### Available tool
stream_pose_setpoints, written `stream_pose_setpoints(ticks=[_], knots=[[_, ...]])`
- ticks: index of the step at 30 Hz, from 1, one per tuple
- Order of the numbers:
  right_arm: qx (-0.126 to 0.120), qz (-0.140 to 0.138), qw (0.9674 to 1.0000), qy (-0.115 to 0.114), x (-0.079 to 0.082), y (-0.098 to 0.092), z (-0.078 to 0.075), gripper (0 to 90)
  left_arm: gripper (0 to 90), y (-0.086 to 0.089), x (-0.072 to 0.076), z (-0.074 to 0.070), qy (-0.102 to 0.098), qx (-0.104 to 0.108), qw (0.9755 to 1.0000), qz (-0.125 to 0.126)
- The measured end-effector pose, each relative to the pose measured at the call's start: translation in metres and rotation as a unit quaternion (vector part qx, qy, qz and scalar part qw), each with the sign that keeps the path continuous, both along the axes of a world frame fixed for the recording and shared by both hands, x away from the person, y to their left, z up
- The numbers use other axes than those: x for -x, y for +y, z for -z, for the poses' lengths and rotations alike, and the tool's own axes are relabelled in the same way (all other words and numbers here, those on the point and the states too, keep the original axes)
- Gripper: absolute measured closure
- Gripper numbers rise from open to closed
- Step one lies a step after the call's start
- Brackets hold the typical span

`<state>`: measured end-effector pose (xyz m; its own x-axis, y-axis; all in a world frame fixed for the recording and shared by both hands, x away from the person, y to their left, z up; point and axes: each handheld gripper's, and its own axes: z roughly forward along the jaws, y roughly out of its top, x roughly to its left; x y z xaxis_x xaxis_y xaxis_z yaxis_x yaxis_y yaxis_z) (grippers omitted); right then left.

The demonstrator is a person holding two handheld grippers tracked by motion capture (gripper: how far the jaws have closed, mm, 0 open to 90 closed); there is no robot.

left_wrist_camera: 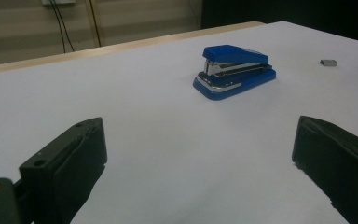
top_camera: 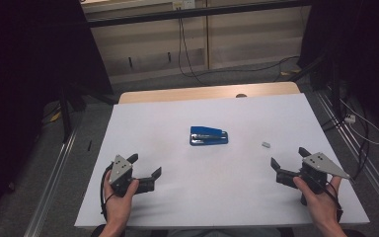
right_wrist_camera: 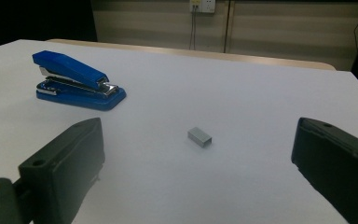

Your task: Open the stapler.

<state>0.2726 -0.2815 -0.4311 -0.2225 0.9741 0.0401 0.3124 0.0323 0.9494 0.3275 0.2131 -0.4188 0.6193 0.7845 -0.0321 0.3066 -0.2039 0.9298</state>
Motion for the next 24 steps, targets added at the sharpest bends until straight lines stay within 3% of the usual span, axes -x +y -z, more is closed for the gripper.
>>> stream_pose_setpoints(ticks=[6,19,24], knots=[[0.005,-0.004,1.0,0.007,-0.003,0.002,0.002,2.4,3.3,0.0,-0.002,0.001,0.011,-0.003,0.9999,0.001],[0.015,-0.021,0.9996,0.009,-0.008,0.008,0.001,2.0,4.3,-0.004,-0.001,0.0,0.014,-0.015,0.9997,0.016],[0.005,-0.038,0.9992,0.014,-0.006,0.013,0.001,1.8,4.4,-0.008,-0.001,-0.002,0.013,-0.023,0.9995,0.015]])
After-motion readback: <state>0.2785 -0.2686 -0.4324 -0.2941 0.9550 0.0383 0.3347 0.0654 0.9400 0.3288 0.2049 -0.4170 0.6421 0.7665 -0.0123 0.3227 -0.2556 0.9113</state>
